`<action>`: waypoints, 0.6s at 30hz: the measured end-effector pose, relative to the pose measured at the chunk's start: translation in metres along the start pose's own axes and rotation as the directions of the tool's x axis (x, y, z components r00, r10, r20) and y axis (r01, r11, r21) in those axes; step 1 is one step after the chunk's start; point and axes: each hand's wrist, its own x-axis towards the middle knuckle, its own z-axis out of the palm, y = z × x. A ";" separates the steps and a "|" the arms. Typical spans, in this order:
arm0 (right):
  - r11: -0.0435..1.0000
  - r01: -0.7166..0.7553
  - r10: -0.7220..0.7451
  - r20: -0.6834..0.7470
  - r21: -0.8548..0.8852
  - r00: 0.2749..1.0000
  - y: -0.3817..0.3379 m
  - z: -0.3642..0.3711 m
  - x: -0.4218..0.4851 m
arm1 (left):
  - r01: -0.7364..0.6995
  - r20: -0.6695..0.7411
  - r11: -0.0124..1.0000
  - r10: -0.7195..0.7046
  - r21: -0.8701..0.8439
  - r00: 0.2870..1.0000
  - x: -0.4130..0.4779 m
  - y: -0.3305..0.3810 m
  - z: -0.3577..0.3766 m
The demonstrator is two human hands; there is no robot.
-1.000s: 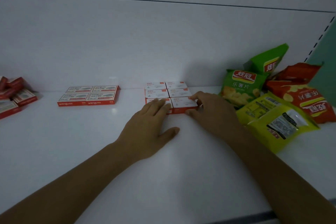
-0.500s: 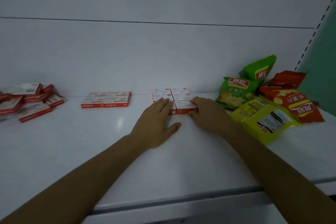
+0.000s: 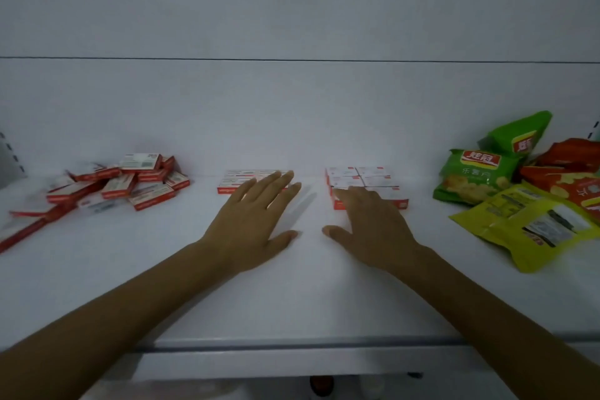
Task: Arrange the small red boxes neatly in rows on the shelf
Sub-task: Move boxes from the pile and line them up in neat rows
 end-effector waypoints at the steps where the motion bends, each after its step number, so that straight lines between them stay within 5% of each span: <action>1: 0.999 0.035 -0.035 -0.001 0.008 0.999 -0.013 0.002 0.002 | 0.032 0.016 0.999 -0.032 -0.018 0.999 -0.010 -0.008 -0.003; 7: 0.940 0.324 -0.317 -0.075 0.103 0.945 -0.129 0.016 0.025 | 0.178 0.014 0.984 -0.178 0.003 0.984 -0.082 -0.079 -0.021; 18: 0.839 0.526 -0.538 0.072 0.141 0.840 -0.320 0.045 0.078 | 0.452 0.015 0.892 -0.452 0.012 0.892 -0.230 -0.221 -0.056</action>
